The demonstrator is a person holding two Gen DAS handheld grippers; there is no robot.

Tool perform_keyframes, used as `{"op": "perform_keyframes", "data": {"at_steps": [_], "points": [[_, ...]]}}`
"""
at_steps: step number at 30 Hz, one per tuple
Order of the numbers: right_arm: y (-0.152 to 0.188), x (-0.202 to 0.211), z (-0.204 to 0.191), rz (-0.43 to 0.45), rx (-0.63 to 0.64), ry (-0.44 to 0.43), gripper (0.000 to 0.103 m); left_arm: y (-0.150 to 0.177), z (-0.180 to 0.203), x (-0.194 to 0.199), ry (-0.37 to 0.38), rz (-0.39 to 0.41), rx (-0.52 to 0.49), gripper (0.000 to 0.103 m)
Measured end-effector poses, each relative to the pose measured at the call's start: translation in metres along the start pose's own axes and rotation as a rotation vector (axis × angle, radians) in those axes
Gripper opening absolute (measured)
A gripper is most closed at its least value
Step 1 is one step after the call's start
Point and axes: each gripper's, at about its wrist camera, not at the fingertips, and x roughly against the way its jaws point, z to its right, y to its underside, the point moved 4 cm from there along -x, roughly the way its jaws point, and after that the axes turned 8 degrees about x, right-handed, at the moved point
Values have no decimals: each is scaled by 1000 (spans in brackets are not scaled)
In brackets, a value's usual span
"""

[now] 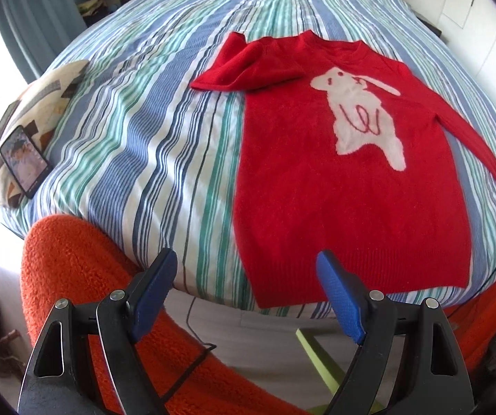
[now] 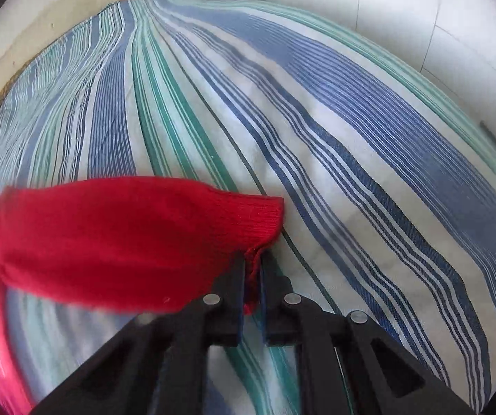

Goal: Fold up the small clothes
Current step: 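Grasp a sleeve cuff with the right tool and pull it straight out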

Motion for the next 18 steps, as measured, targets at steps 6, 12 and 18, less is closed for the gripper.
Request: {"op": "perform_keyframes", "data": {"at_steps": [6, 12, 18], "points": [[-5, 44, 50, 46, -181, 23, 34, -3, -20, -7, -42, 12, 33, 84], [-27, 67, -14, 106, 4, -251, 33, -18, -6, -18, -25, -16, -5, 84], [9, 0, -25, -23, 34, -150, 24, -68, -13, 16, -87, 119, -150, 95]]}}
